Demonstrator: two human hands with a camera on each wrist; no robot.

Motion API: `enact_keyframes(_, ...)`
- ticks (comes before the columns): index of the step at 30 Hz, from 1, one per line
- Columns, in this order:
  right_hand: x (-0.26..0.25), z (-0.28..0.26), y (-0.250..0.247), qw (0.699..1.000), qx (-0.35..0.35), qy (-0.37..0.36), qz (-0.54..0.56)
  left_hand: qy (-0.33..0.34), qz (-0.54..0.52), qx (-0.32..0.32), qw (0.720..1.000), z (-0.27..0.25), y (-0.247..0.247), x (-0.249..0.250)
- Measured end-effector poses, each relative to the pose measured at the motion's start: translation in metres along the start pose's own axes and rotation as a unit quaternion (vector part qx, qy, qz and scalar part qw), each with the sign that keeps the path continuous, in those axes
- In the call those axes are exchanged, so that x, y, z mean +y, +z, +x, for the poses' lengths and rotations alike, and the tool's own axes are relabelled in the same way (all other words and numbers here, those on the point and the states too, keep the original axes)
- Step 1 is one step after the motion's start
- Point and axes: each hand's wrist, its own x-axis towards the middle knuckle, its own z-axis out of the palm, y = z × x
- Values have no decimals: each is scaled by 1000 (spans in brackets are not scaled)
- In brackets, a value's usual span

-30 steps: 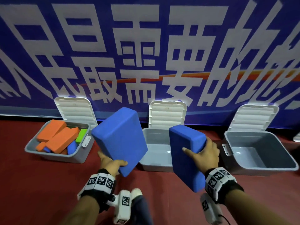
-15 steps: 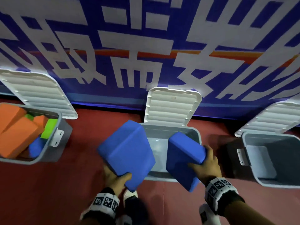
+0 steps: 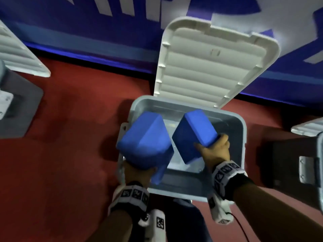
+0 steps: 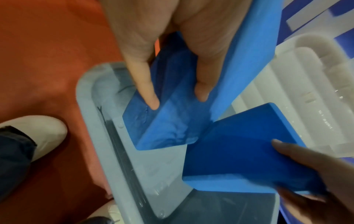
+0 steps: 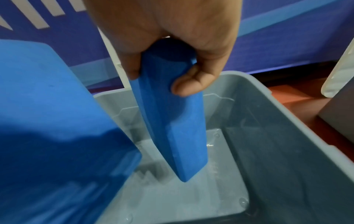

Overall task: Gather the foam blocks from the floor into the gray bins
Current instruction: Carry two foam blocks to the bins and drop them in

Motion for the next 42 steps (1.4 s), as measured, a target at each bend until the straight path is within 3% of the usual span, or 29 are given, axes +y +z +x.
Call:
enact_keyframes(8, 13, 54, 68, 991, -39, 108, 73, 29, 12, 47, 998, 87, 46, -45)
enact_keyframes(13, 13, 50, 98, 991, -77, 96, 48, -7, 52, 50, 997, 92, 51, -30)
enact_keyframes(19, 12, 36, 125, 987, -80, 115, 73, 34, -3, 26, 999, 116, 59, -3)
enact_keyframes(25, -14, 45, 160, 969, -112, 89, 200, 50, 29, -25, 998, 139, 70, 11)
enact_keyframes(30, -12, 40, 164, 960, -184, 119, 176, 10, 22, -54, 998, 142, 51, 10)
enact_keyframes(35, -3, 47, 147, 975, -157, 139, 70, -27, 46, -57, 997, 134, 42, 20)
enact_keyframes(39, -1, 55, 140, 987, -147, 65, -10, 13, 56, -29, 998, 122, 37, 15)
enact_keyframes(42, 2, 55, 135, 987, -144, 58, -30, 49, 91, -18, 994, 114, 31, 9)
